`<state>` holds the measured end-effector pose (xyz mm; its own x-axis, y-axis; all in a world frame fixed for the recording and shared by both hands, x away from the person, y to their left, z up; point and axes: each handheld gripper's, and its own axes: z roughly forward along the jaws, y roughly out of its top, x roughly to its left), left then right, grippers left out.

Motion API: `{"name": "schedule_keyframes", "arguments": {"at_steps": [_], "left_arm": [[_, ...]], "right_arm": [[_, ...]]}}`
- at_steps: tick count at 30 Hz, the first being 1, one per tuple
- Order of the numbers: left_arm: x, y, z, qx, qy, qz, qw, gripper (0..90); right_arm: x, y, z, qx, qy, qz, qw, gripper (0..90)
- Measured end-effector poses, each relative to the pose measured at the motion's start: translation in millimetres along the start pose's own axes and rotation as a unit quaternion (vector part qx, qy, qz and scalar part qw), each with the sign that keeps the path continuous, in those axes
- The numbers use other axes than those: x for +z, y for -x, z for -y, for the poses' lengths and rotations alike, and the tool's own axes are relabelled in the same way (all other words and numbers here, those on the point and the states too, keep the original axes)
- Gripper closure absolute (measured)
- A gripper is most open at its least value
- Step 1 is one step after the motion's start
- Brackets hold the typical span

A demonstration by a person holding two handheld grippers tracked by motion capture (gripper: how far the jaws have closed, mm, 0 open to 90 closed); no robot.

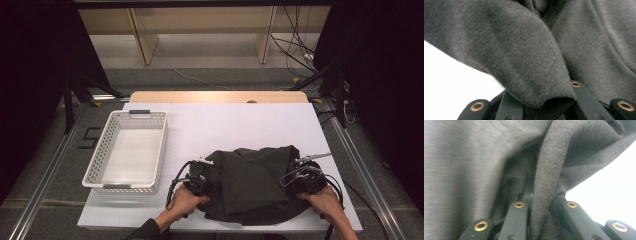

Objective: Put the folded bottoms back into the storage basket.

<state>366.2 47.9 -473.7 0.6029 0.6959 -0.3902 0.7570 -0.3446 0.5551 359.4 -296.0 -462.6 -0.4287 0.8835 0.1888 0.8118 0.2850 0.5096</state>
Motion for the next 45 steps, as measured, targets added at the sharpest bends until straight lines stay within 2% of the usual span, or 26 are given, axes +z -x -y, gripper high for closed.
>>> {"name": "schedule_keyframes", "arguments": {"at_steps": [6, 10, 11, 20, 27, 32, 40, 45], "left_arm": [[-12.9, 12.6, -5.7, 0.020, 0.026, 0.007, 0.9995, 79.2], [-21.3, 23.4, -9.2, 0.050, 0.036, -0.002, 0.9981, 79.4], [-23.5, 25.0, -10.2, 0.051, 0.038, -0.001, 0.9980, 79.4], [-53.1, 28.3, -20.3, 0.073, 0.061, -0.003, 0.9954, 79.5], [-83.8, 18.9, -24.7, 0.082, 0.071, -0.006, 0.9941, 79.5], [-104.3, 8.1, -29.4, 0.079, 0.074, -0.015, 0.9940, 79.5], [-140.8, -18.7, -42.0, 0.066, 0.089, -0.037, 0.9932, 79.4], [-165.4, -34.4, -49.1, 0.064, 0.093, -0.058, 0.9919, 79.3]], "right_arm": [[-10.0, -9.2, -1.5, -0.010, 0.029, -0.020, 0.9994, 83.0], [-19.6, -17.0, -4.2, -0.020, 0.048, -0.022, 0.9984, 83.2], [-22.2, -18.2, -4.9, -0.021, 0.054, -0.024, 0.9980, 83.2], [-42.5, -36.4, -15.5, -0.031, 0.098, -0.033, 0.9942, 83.5], [-49.2, -52.4, -30.1, -0.035, 0.123, -0.040, 0.9909, 83.5], [-48.9, -66.2, -45.7, -0.045, 0.132, -0.044, 0.9892, 83.5], [-43.2, -93.0, -90.8, -0.066, 0.140, -0.050, 0.9867, 83.5], [-38.9, -113.0, -118.4, -0.078, 0.145, -0.052, 0.9850, 83.5]]}}
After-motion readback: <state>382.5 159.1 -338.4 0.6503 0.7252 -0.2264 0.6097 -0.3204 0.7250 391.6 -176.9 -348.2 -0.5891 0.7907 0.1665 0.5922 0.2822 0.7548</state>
